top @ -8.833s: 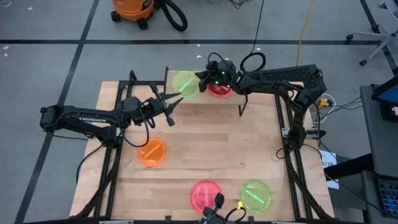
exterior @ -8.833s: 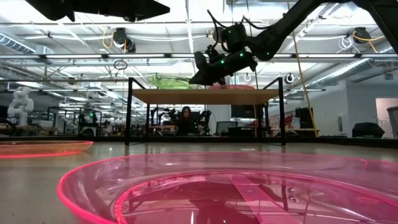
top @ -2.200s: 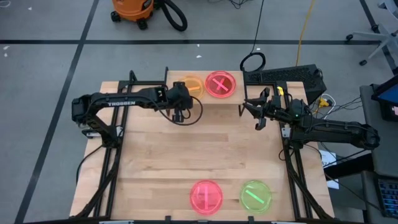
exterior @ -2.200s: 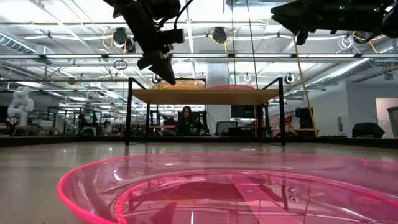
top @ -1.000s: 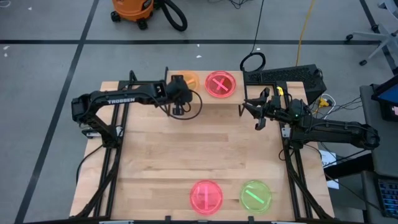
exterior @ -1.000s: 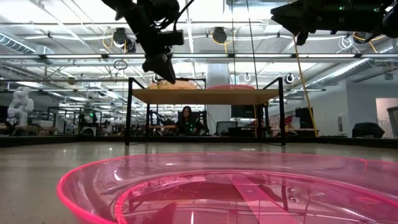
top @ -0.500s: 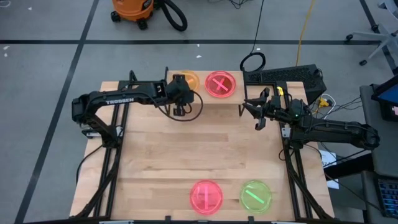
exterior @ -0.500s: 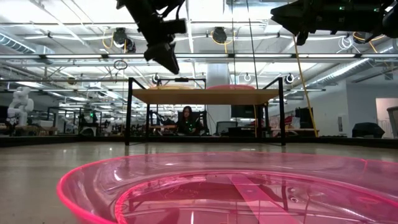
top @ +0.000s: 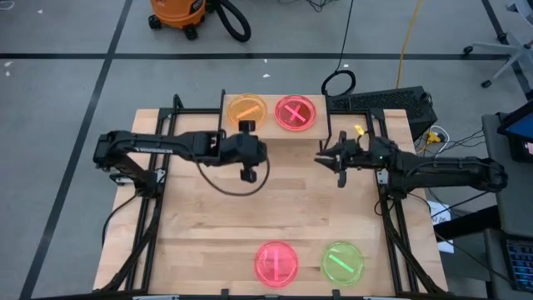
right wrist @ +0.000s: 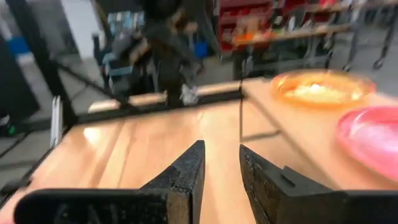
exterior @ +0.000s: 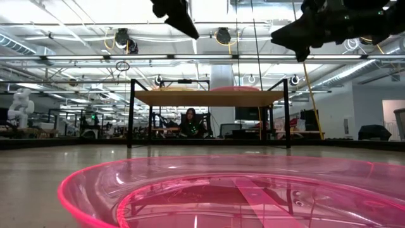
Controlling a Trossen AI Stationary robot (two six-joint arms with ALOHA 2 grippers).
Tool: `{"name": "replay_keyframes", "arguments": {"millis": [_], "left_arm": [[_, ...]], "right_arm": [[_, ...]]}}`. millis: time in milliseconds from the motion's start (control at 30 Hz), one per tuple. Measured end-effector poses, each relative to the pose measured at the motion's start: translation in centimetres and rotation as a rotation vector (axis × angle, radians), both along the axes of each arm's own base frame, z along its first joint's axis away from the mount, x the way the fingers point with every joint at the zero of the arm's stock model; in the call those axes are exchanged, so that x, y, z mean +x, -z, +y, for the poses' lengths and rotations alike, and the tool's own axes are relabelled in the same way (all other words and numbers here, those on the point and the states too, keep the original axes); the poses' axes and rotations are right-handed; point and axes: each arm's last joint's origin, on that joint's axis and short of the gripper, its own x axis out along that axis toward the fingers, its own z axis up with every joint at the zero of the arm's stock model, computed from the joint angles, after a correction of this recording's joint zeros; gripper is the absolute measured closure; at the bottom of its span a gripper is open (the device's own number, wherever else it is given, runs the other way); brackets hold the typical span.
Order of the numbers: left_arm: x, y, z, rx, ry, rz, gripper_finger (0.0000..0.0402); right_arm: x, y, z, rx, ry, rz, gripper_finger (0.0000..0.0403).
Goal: Place and stack plates onto a shelf
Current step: Stack the green plate on top of the orange plate on the shelf
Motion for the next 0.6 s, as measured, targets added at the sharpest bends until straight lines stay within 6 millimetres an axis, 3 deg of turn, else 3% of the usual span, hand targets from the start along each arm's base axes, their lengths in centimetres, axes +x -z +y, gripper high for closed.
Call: {"name": "replay_keyframes", "arguments": {"millis": [300,467,600], "left_arm": [[-0.1,0.0,-1.9,-0.005,-0.070,-0.041,0.0286],[-1.1,-1.0,-2.6,-0.033,-0.077,-0.085,0.0286],[-2.4,-0.4,-2.9,-0.034,-0.060,-0.178,0.0286]], "right_arm": [[1.9,-0.4,1.4,-0.048,-0.105,0.163,0.0316],[3.1,0.3,2.0,-0.045,-0.146,0.234,0.0316],[4.1,0.5,2.4,-0.047,-0.171,0.272,0.0316]]}}
